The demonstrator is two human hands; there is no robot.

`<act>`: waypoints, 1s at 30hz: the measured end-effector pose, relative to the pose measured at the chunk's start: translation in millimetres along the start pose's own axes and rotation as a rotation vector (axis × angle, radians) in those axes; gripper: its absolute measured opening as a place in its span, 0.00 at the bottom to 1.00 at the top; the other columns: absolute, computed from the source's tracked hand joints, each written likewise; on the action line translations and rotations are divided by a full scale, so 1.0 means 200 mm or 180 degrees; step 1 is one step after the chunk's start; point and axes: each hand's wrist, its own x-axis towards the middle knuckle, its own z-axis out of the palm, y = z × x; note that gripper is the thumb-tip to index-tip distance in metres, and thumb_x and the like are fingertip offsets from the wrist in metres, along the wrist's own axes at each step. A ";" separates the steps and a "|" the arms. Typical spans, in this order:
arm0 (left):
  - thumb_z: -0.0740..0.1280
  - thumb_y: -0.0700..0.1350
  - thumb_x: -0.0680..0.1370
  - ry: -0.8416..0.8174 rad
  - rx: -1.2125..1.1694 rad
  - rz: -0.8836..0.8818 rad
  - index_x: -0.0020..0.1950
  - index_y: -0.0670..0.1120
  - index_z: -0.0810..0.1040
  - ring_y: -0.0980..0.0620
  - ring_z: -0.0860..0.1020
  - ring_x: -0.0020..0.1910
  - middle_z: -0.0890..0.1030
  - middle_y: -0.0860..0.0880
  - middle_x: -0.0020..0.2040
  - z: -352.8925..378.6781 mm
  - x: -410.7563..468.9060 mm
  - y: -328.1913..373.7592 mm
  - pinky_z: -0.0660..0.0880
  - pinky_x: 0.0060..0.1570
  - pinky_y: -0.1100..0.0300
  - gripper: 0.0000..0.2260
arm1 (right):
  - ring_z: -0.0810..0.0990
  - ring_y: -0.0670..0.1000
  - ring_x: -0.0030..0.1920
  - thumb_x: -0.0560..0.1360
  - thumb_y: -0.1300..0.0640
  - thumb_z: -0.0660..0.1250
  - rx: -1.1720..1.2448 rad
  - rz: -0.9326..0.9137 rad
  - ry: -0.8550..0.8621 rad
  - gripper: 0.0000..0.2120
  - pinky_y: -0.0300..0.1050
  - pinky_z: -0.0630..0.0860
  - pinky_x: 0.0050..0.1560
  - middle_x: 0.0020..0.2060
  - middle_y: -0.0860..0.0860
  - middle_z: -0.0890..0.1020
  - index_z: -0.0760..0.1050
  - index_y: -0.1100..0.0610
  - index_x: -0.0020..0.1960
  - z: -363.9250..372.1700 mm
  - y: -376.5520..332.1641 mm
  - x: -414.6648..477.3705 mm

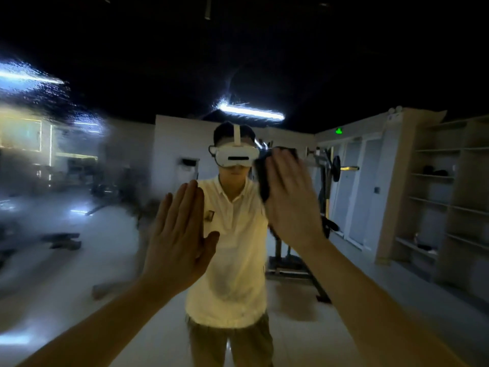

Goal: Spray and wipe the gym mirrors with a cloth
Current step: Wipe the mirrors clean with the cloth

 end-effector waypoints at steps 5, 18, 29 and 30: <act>0.58 0.61 0.82 -0.0053 0.0062 -0.0168 0.84 0.35 0.52 0.37 0.50 0.85 0.50 0.37 0.85 0.08 -0.01 0.05 0.53 0.80 0.34 0.40 | 0.60 0.65 0.79 0.84 0.52 0.50 0.0020 0.1335 0.0127 0.29 0.66 0.58 0.78 0.79 0.64 0.62 0.60 0.66 0.80 -0.06 0.35 -0.26; 0.60 0.48 0.83 -0.0001 -0.0280 0.0011 0.83 0.36 0.57 0.39 0.52 0.85 0.54 0.37 0.85 0.01 -0.06 0.00 0.53 0.81 0.35 0.31 | 0.55 0.61 0.81 0.82 0.51 0.63 0.0232 0.0506 0.0036 0.32 0.59 0.44 0.82 0.79 0.62 0.63 0.57 0.62 0.81 0.11 -0.59 -0.25; 0.62 0.56 0.83 -0.0433 -0.0254 -0.0211 0.82 0.34 0.59 0.39 0.52 0.85 0.55 0.37 0.84 -0.04 -0.44 0.03 0.50 0.83 0.40 0.35 | 0.68 0.59 0.77 0.84 0.53 0.62 0.0343 -0.0483 -0.0072 0.22 0.58 0.59 0.80 0.75 0.58 0.72 0.70 0.60 0.76 0.13 -0.45 -0.52; 0.63 0.57 0.83 -0.0433 -0.0219 -0.0191 0.82 0.34 0.59 0.38 0.53 0.84 0.55 0.36 0.84 -0.02 -0.45 0.05 0.50 0.82 0.39 0.37 | 0.67 0.59 0.77 0.84 0.53 0.60 0.0303 -0.0376 -0.0092 0.23 0.59 0.59 0.80 0.75 0.59 0.72 0.68 0.61 0.76 0.11 -0.38 -0.56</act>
